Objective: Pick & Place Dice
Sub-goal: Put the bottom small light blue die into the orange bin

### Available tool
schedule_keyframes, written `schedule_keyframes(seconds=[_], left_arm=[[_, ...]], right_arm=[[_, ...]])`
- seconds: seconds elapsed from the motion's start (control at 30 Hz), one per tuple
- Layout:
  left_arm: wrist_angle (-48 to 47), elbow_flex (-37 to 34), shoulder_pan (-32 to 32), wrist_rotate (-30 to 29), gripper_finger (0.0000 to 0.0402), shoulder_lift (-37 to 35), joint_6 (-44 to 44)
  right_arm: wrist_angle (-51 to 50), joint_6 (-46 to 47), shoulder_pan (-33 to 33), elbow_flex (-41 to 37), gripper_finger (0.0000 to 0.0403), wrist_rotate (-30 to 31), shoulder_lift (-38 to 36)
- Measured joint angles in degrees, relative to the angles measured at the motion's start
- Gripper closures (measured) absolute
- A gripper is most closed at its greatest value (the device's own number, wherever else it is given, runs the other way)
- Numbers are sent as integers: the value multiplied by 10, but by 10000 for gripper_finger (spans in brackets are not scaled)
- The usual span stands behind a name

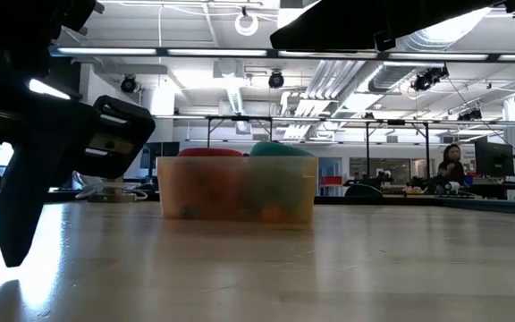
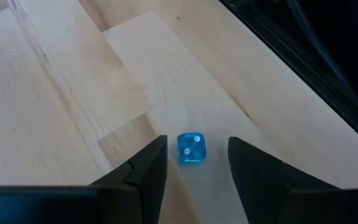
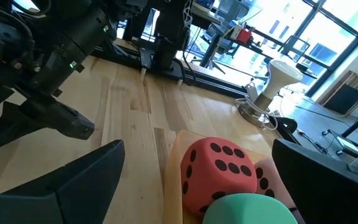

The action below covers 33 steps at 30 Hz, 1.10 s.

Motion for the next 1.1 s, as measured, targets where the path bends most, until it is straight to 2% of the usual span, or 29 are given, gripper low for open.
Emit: schedule_keyframes(seconds=[0.27,0.73,1.0,1.1], left_arm=[[0,0,0,0,286,0,13],[1,0,0,0,295,0,13],[2,0,0,1,350,0,12],[2,0,0,1,358,0,12]], right_arm=[[0,0,0,0,3,0,0],[0,0,0,0,3,0,0],[0,0,0,0,3,0,0],[0,0,0,0,3,0,0]])
